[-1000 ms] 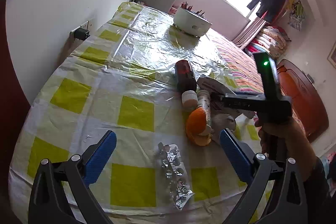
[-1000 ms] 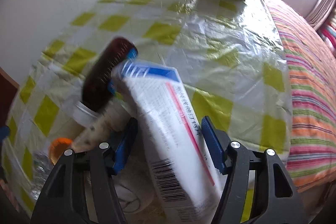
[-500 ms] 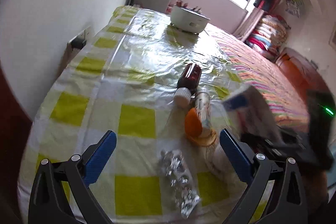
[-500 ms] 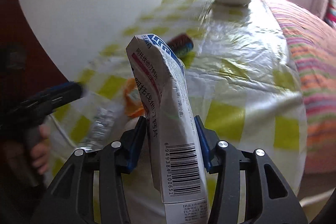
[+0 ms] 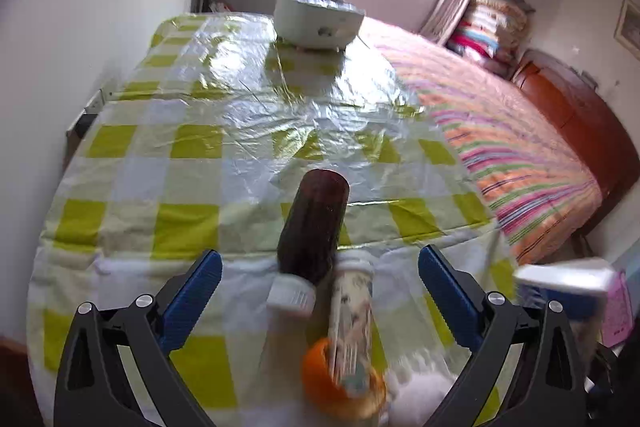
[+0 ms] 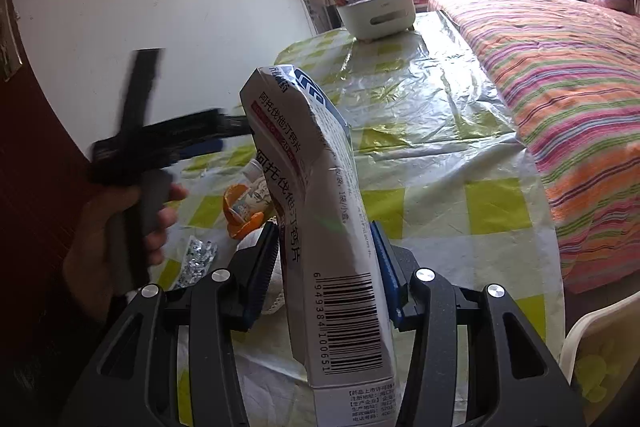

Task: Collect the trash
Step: 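Grasp the brown bottle with the left gripper while the right holds the white box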

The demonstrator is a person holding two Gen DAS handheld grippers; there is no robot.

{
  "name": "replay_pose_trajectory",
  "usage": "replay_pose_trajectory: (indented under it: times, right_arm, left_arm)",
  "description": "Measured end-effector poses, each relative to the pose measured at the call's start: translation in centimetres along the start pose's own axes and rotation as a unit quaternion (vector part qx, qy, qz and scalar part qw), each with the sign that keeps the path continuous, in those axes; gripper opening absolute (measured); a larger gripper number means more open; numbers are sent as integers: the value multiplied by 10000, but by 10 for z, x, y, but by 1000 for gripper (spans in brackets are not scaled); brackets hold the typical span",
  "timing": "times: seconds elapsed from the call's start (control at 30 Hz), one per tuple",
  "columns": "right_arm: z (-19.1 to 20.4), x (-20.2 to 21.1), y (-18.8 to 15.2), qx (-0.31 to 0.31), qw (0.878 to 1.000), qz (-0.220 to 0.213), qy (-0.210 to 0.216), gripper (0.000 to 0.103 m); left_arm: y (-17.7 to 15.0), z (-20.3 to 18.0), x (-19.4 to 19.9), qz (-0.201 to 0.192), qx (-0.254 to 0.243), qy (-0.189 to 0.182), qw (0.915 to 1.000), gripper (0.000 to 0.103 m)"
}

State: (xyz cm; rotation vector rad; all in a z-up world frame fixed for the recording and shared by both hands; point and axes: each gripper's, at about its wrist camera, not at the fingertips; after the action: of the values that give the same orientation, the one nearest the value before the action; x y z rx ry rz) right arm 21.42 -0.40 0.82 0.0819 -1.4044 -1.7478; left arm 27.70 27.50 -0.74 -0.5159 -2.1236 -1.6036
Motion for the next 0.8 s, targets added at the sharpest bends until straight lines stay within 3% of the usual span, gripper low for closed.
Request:
replay_pose_trajectory:
  times: [0.13,0.43,0.53,0.57,0.77,0.8]
  right_arm:
    - [4,8,4,77,9999,-142,21,46]
    - [-3,16,4,69,9995,-305,35,46]
    - [1,20,1,118,9994,-325,31,46]
    - [1,20,1,122,9994,-327,34,46]
    - [-1,27,-1,216,9990,-377,-64,46]
    - [-3,31,1,249,9987,-420,-115,46]
  left_arm:
    - [5,-10,-34,387,-259,0,9989,96]
    - [-7,-4,-68,736,-297,140,9967,95]
    - [-10,2,-73,808,-219,120,9964,77]
    - [-11,5,-73,785,-91,-62,9969,69]
    - [-12,4,-64,626,-106,-2,9980,61]
    - [-10,3,-61,571,-148,62,9982,45]
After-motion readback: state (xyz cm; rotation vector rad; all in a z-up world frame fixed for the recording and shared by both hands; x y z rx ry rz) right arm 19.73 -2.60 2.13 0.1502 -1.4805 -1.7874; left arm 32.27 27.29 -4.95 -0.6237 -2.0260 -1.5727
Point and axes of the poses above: each gripper's, at about its wrist camera, not at the fingertips, and x roughly against the way its jaws point, z to its left, y to its top, and after that the axes turned 15 degrees about -z, right-handed
